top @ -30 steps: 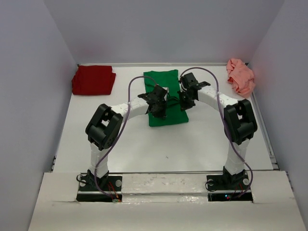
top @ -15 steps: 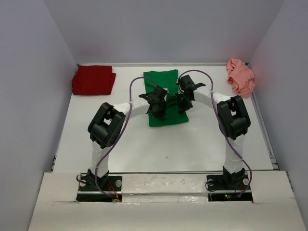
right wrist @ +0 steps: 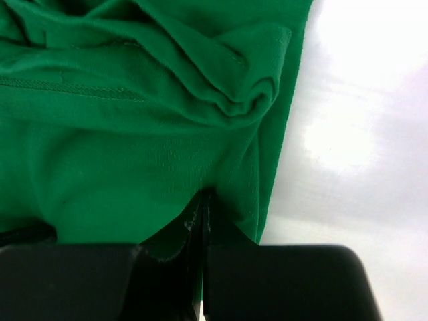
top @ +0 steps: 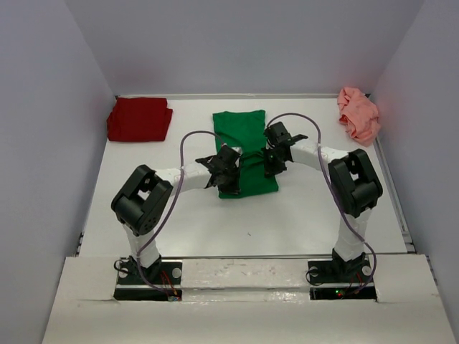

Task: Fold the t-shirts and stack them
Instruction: Fold the tshirt

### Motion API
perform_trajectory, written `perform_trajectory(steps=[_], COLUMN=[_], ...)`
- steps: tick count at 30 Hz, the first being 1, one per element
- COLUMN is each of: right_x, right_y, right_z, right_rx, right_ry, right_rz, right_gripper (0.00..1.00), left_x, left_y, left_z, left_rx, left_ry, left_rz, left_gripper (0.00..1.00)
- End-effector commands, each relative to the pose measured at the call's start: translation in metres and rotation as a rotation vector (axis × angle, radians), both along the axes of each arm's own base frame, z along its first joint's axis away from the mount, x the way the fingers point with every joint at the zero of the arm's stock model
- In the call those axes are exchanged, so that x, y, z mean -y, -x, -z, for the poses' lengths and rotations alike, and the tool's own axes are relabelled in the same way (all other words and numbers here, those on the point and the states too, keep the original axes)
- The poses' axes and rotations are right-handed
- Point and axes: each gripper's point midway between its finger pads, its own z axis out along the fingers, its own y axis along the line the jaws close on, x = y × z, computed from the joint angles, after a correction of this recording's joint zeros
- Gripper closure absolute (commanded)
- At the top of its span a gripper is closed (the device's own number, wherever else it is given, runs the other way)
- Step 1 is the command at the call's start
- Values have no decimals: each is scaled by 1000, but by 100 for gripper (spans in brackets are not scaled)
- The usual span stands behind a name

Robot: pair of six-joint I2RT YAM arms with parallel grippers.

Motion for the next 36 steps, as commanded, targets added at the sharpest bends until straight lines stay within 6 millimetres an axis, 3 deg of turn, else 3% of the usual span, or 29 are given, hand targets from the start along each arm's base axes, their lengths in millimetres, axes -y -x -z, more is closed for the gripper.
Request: perform_trajectory(steps=[1,4,11,17,20,24,30,36], right_x=[1,0,-5,-3,1,-5,-10,-7], right_y=[34,51,103,144,151,152,131,117], right_z=[6,7,16,26,25,9,-45,-64], right_rx=[-45,-56,-99,-114,-110,-61,51,94], right_ry=[43,53,46,80,84,78,77,124], right_rz=[6,16,30,40,49,30,38,35], right_gripper=[100,100,100,100,100,100,100,100], left_x=[-3,1,-6,-8,-3,4,10,1], left_y=[31,51,92,114,121,117,108,105], left_z=[-8,-17,-8,-5,-10,-29,-78,-91], left_rx=[-22,-4,-29,-40,-33,14,125,162], left_ry=[18,39,44,58,70,74,72,41], left_rz=[3,12,12,17,29,33,40,26], left_gripper=[100,100,100,100,100,100,100,100])
